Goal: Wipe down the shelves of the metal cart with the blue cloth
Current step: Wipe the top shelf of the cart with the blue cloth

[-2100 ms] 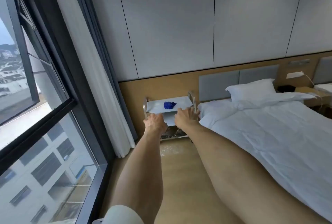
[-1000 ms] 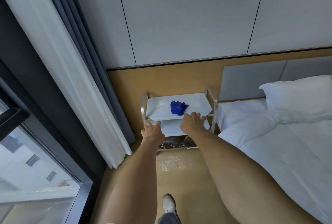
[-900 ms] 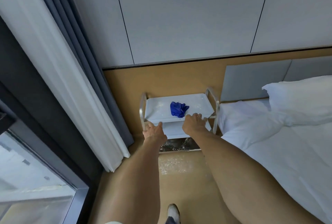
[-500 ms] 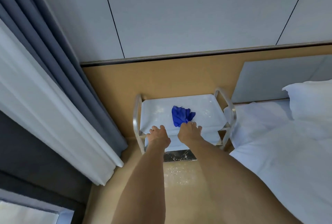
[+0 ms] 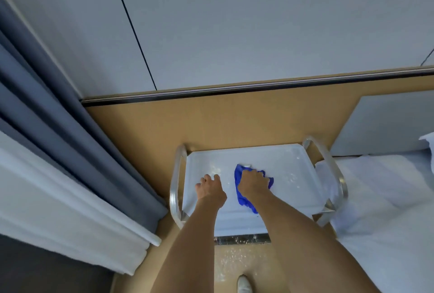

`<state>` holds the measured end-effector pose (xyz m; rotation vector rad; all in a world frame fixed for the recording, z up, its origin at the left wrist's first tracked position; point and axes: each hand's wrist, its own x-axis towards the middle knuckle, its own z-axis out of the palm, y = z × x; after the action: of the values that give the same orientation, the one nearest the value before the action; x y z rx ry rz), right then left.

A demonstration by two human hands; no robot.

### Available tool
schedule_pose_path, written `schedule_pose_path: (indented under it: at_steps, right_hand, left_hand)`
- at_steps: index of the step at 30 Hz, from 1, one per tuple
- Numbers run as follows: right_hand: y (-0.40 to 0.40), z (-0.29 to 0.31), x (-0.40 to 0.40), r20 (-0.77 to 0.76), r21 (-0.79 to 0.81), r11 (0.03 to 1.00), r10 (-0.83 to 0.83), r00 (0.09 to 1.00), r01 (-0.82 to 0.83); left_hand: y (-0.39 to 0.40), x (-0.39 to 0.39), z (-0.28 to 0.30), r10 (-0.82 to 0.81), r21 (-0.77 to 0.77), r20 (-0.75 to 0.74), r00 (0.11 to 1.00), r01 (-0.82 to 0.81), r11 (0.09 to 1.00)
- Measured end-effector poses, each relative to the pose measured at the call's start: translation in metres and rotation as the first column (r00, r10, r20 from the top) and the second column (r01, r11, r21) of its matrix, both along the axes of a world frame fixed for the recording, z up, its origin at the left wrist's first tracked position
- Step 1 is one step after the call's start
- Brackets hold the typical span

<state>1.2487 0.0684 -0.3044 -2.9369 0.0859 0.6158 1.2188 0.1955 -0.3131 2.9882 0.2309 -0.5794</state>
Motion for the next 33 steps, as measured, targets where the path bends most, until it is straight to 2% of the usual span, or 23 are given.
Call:
schedule_pose_path:
  at_steps: [6, 9, 12, 15, 17, 21, 24, 27, 33]
  right_hand:
    - [0.008, -0.113, 0.089, -0.027, -0.001, 0.999, 0.036, 0.999, -0.036]
    - [-0.003, -0.186, 0.11, -0.045, -0.004, 1.0, -0.006, 0.999, 0.006]
    - [-0.014, -0.258, 0.112, -0.053, 0.0, 0.994, -0.108, 0.993, 0.109]
    - [-0.009, -0.3, 0.111, 0.029, 0.034, 0.984, -0.175, 0.984, 0.174]
    - [-0.002, -0.311, 0.113, 0.066, 0.061, 0.979, -0.2, 0.978, 0.196]
    - [0.018, -0.315, 0.141, 0.203, 0.13, 0.966, -0.245, 0.948, 0.222]
    - [0.049, -0.321, 0.189, 0.266, 0.203, 0.968, -0.202, 0.942, 0.151]
    - [0.094, -0.327, 0.254, 0.346, 0.319, 0.936, -0.262, 0.901, 0.15]
    - [0.157, -0.328, 0.296, 0.287, 0.425, 0.854, -0.442, 0.85, 0.301]
  left_hand:
    - [0.016, 0.088, -0.091, -0.04, 0.1, -0.068, 0.997, 0.047, 0.994]
    - [0.044, 0.147, -0.126, -0.03, 0.205, 0.064, 0.998, 0.017, 0.979]
    - [0.094, 0.205, -0.144, 0.137, 0.323, 0.157, 0.978, -0.181, 0.929]
    - [0.127, 0.232, -0.167, 0.408, 0.321, 0.1, 0.908, -0.417, 0.85]
    - [0.136, 0.236, -0.181, 0.457, 0.274, 0.083, 0.885, -0.462, 0.844]
    - [0.176, 0.254, -0.186, 0.337, 0.192, 0.141, 0.931, -0.36, 0.913]
    - [0.196, 0.258, -0.196, 0.326, 0.086, 0.235, 0.916, -0.354, 0.931]
    - [0.199, 0.255, -0.202, 0.357, 0.002, 0.273, 0.893, -0.372, 0.928]
    - [0.203, 0.257, -0.205, 0.367, -0.071, 0.265, 0.892, -0.362, 0.929]
